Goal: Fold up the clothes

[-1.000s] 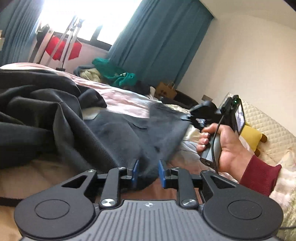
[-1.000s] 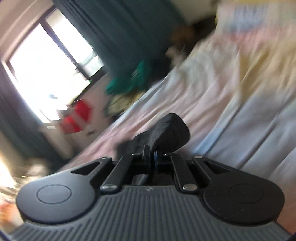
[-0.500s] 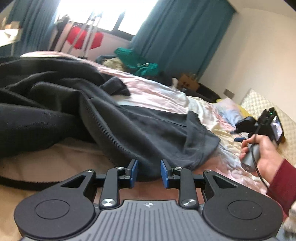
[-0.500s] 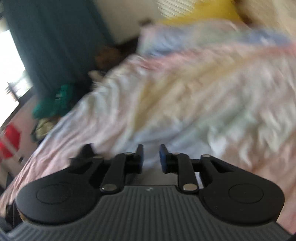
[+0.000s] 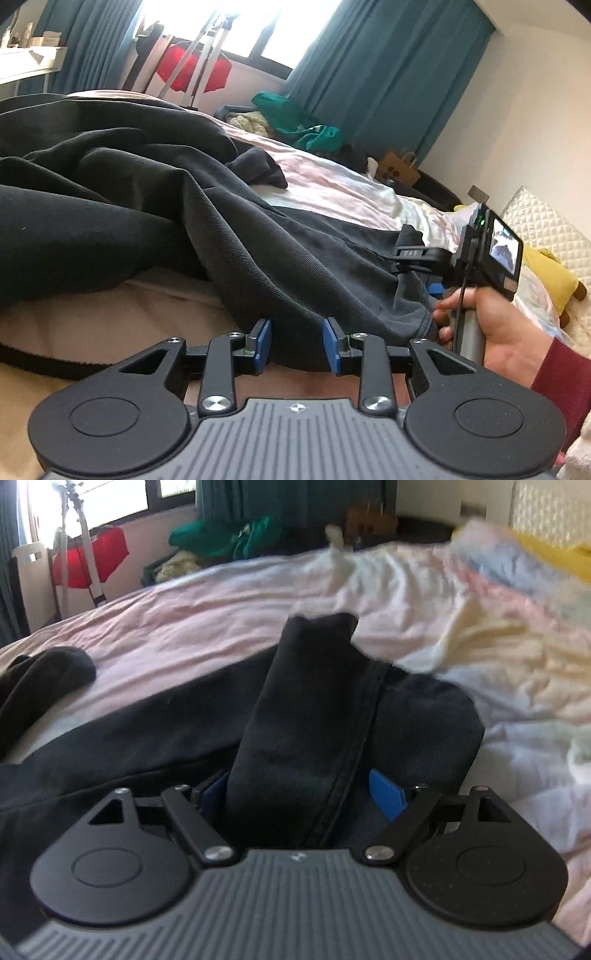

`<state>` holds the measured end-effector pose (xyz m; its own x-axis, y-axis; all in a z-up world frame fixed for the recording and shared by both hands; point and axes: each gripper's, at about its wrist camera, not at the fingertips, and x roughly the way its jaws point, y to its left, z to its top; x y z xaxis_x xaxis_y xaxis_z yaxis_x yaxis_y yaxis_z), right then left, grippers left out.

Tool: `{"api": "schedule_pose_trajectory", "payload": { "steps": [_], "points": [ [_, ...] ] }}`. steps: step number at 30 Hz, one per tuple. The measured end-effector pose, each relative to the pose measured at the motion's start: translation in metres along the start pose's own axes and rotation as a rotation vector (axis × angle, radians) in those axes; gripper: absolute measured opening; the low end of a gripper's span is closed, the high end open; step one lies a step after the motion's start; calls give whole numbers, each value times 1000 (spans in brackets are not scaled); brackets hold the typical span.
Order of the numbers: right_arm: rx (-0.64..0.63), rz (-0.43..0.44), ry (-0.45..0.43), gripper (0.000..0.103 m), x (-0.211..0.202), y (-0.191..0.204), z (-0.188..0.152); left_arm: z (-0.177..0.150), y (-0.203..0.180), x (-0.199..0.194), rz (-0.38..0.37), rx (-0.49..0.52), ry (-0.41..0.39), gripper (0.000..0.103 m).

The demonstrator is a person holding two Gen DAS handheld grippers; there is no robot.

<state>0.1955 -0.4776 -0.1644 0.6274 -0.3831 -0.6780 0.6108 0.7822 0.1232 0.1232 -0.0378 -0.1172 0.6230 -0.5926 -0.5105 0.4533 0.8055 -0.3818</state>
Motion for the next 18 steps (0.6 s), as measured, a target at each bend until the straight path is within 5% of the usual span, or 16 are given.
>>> {"api": "schedule_pose_trajectory", "payload": {
  "steps": [2,5,10,13,15,18],
  "points": [
    [54,-4,-5,34,-4,-8,4,1,3,3,-3,1,-1,33],
    [191,24,-23,6,-15,-32,13,3,7,4,-11,-13,-13,33],
    [329,28,-206,3,-70,-74,29,5,9,-4,0,-30,-27,32],
    [396,-41,-306,3,-105,-110,28,6,9,-10,13,-36,-34,32],
    [484,-15,-271,3,-111,-139,19,7,9,-14,21,-39,-39,32],
    [647,136,-100,4,-96,-179,1,8,9,-21,34,-45,-46,32]
  ]
}}
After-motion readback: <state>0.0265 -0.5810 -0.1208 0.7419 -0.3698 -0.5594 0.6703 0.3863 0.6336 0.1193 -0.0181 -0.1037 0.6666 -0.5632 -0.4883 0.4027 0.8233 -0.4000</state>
